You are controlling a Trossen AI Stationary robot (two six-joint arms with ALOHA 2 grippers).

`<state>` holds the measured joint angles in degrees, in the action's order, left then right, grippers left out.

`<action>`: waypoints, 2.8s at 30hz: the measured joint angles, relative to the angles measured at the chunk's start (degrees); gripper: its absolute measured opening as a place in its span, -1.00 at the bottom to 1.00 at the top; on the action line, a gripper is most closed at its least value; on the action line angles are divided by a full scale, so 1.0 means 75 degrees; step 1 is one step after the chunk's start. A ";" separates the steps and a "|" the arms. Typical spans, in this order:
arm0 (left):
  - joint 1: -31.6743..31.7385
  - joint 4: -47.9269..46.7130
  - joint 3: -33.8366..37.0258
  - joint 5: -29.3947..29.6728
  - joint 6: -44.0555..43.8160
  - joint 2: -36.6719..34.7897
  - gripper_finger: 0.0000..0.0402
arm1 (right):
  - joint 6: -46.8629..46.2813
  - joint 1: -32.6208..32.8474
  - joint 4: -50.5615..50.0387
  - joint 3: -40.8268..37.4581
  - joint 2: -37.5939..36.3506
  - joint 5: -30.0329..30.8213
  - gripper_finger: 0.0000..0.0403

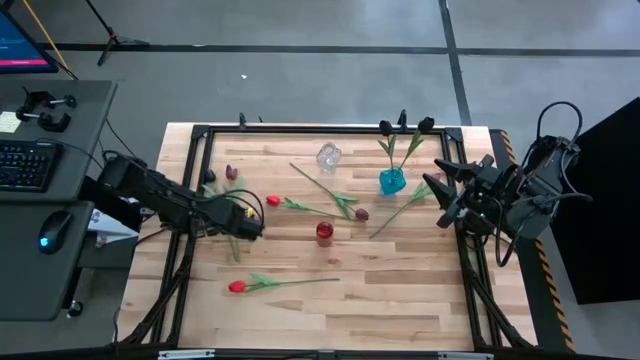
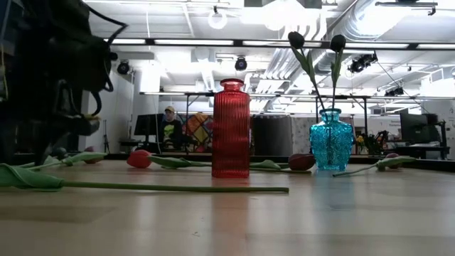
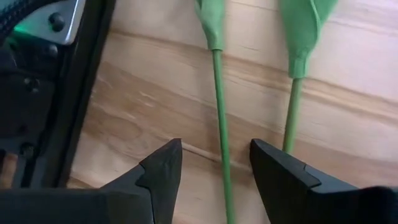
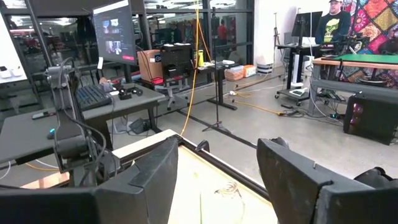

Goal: Sort flowers into vase by color
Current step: Put the black flower into the blue vase

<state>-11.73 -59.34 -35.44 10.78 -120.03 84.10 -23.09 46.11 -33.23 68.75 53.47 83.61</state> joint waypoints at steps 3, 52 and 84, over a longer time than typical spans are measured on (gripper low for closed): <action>-0.0009 0.0179 -0.0020 0.0066 -0.0140 0.0304 -0.15 | 0.0002 0.0000 -0.0003 0.0000 0.0000 0.0000 0.04; 0.2416 1.5995 -0.4149 0.0217 1.4481 0.2616 -1.00 | 0.0349 0.0000 0.0246 0.0000 -0.0420 -0.0113 0.04; 0.2569 1.5405 -0.8874 0.0655 1.5696 0.7054 -1.00 | 0.0950 0.0000 0.0613 0.0125 -0.0644 0.0089 0.04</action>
<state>7.54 56.20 -102.00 15.69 -2.31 137.01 -15.97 46.11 -28.63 69.69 48.64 84.28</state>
